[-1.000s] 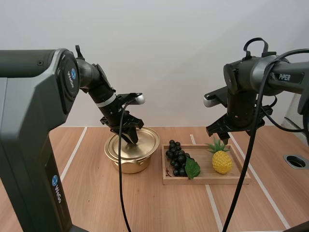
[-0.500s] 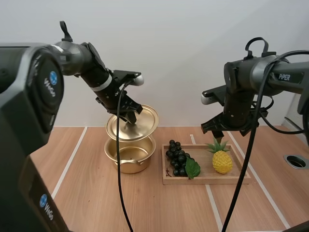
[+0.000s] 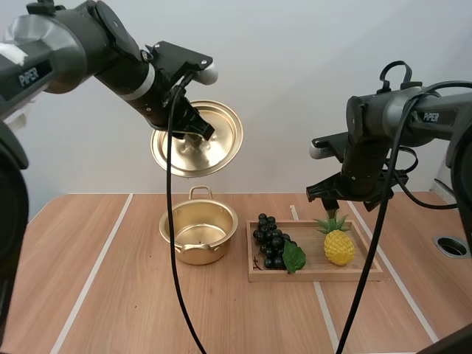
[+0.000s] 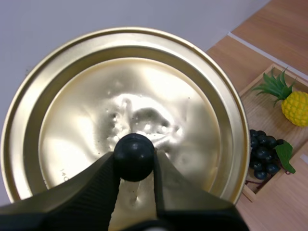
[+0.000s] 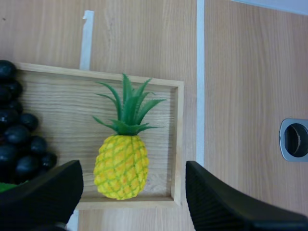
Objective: Open the pot, put the pineapple inside, and close it
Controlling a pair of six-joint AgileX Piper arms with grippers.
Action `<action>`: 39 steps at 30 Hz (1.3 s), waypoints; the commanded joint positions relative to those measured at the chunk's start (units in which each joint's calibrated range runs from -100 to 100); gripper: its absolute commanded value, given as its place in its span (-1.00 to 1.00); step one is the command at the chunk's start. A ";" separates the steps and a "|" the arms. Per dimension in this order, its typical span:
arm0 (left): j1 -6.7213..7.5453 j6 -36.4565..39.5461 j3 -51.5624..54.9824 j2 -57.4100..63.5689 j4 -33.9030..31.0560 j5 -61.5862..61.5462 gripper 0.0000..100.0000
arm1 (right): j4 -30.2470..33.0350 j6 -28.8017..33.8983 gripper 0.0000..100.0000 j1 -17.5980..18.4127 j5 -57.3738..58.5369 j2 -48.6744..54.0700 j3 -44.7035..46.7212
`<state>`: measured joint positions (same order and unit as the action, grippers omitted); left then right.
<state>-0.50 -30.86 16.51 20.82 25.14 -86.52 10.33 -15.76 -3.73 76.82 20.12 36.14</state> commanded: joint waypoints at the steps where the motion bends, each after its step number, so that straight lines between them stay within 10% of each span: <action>1: 0.07 -0.39 -0.16 2.99 0.18 2.03 -1.00 | -0.60 -0.06 1.00 -0.70 -3.12 -0.53 1.84; 39: 0.07 -1.18 -0.16 10.58 -0.53 -1.50 -1.00 | 1.08 -0.29 1.00 -0.70 -24.65 -13.77 11.42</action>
<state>-0.50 -31.99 16.51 30.71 24.07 -88.49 10.79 -15.76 -4.17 53.68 6.80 47.40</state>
